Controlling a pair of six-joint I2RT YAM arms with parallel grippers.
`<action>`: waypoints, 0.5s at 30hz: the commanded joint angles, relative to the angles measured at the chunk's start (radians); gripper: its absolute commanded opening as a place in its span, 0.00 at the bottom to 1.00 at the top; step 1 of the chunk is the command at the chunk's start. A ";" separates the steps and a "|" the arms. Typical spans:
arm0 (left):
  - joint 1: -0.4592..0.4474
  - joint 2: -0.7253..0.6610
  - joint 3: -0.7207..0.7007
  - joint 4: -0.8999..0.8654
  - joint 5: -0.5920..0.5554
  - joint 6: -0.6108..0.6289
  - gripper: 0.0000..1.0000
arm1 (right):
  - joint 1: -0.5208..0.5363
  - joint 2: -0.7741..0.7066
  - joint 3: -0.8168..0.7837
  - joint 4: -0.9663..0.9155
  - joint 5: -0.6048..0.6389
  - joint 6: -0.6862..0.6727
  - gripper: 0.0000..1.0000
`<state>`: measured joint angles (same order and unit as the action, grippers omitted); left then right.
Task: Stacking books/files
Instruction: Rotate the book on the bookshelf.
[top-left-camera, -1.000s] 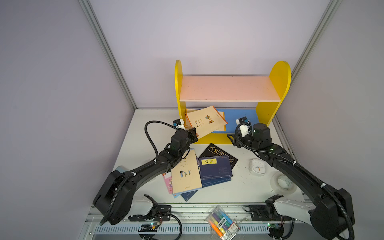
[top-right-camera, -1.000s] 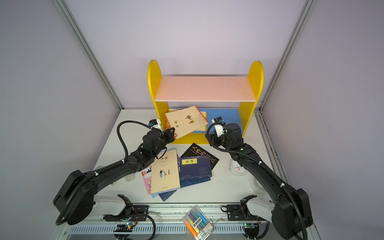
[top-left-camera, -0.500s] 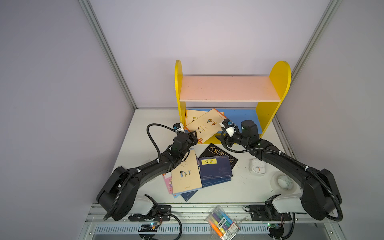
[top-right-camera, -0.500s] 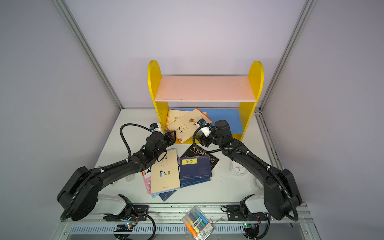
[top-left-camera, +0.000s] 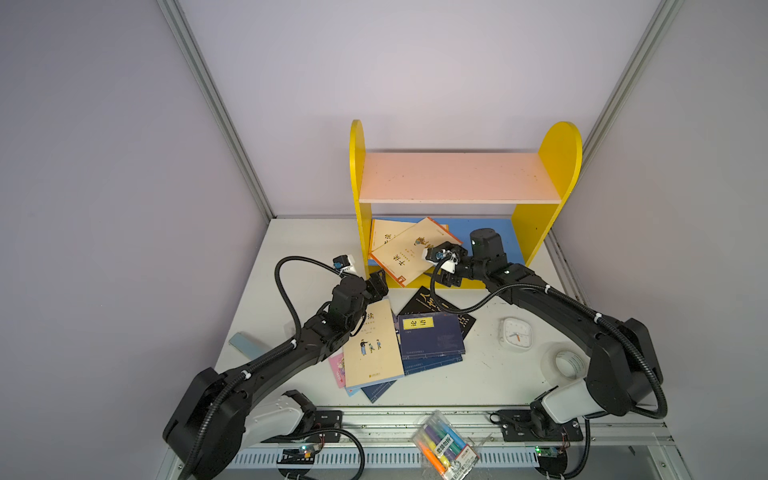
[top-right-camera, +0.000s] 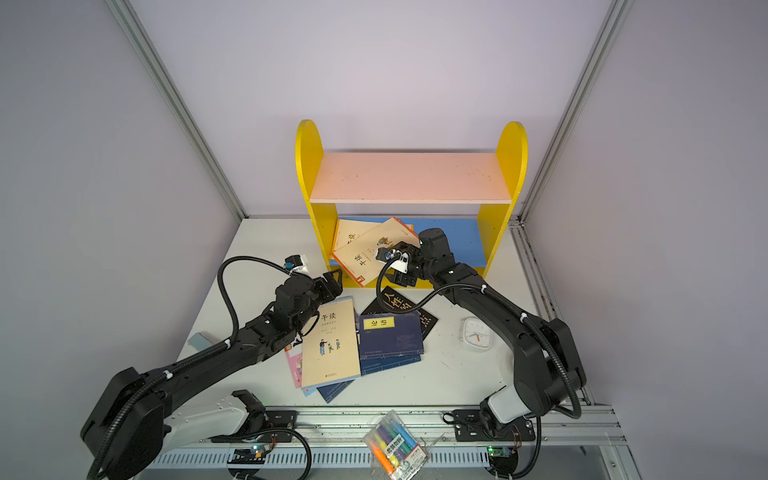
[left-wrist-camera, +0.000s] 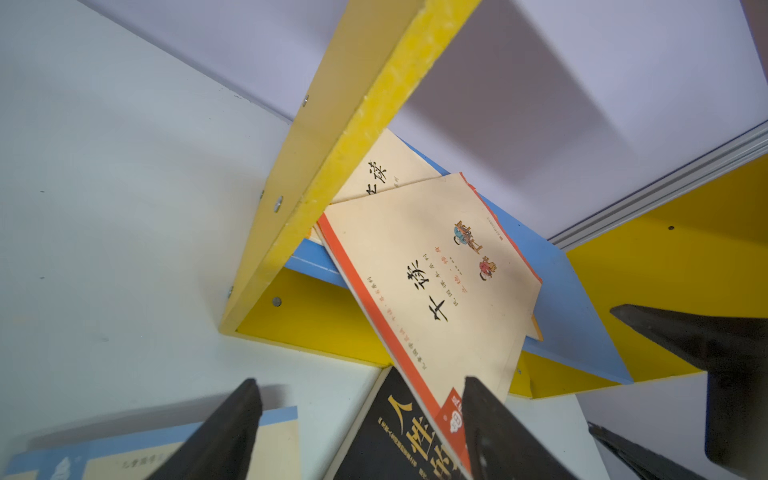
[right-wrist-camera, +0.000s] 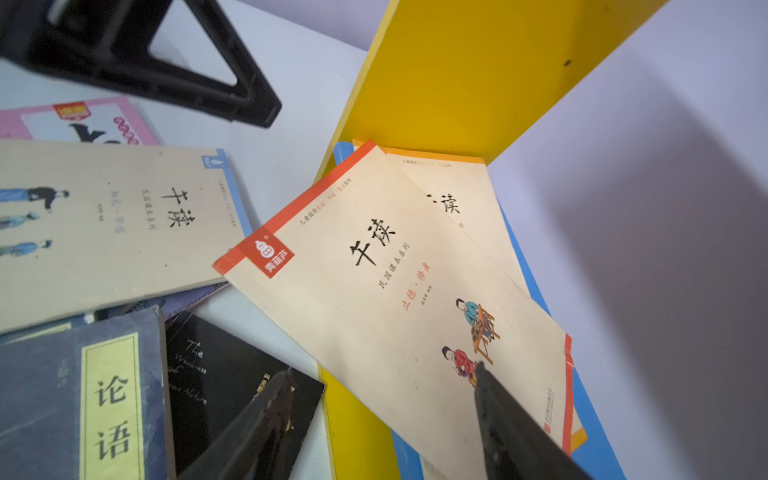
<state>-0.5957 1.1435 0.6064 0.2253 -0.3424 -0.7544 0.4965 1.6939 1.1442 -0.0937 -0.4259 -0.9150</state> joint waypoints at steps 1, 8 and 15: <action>0.000 -0.051 -0.008 -0.211 -0.093 0.047 0.95 | 0.006 0.041 0.060 -0.182 -0.036 -0.211 0.71; 0.000 -0.110 -0.053 -0.357 -0.155 0.035 0.98 | 0.026 0.148 0.197 -0.315 -0.001 -0.300 0.71; 0.004 -0.153 -0.093 -0.319 -0.163 0.030 0.98 | 0.035 0.242 0.273 -0.310 0.021 -0.303 0.72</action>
<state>-0.5934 1.0004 0.5159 -0.0963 -0.4782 -0.7227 0.5289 1.9118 1.3972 -0.4038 -0.4168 -1.2003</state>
